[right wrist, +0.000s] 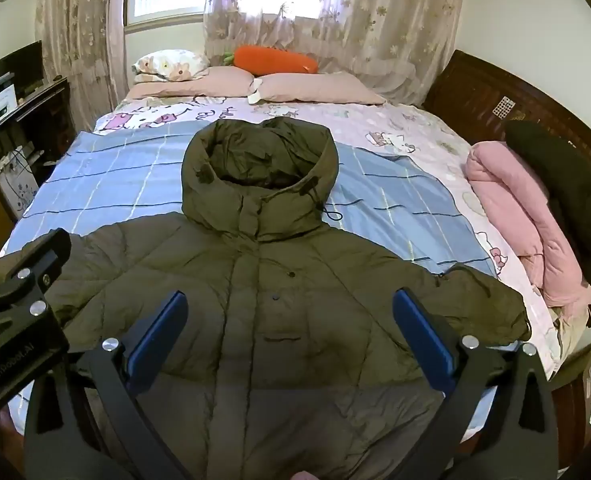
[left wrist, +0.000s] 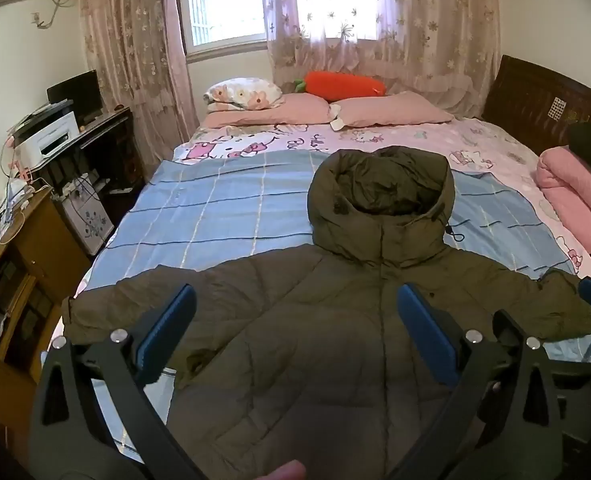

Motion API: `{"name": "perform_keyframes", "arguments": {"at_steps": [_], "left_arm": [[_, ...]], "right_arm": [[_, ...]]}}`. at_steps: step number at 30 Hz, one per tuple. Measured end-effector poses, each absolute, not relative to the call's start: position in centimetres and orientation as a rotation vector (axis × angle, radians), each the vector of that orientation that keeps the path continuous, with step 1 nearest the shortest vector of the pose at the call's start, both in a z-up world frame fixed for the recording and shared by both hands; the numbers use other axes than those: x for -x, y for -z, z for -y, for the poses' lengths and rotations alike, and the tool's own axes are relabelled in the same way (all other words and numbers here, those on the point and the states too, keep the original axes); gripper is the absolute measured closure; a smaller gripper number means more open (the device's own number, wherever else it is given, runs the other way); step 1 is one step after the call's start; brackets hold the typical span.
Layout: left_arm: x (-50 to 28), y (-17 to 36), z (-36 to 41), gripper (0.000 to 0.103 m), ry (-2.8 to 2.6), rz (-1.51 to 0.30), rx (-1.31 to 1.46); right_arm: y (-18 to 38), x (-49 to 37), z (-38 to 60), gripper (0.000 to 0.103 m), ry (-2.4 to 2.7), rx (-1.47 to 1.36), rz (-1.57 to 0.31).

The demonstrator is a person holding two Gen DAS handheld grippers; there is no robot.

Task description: Fold large clothes

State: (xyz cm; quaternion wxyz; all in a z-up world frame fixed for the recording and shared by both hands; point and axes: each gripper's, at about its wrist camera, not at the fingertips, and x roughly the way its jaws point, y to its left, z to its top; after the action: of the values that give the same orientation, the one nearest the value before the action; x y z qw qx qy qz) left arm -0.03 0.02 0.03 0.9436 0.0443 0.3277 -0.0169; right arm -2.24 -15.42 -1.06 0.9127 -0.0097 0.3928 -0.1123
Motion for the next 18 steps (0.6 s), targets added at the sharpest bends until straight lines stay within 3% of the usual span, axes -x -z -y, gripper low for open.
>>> {"name": "perform_keyframes", "arguments": {"at_steps": [18], "left_arm": [[0.23, -0.03, -0.68, 0.002, 0.034, -0.673, -0.084]], "right_arm": [[1.4, 2.16, 15.16, 0.001, 0.229, 0.024, -0.817]]}}
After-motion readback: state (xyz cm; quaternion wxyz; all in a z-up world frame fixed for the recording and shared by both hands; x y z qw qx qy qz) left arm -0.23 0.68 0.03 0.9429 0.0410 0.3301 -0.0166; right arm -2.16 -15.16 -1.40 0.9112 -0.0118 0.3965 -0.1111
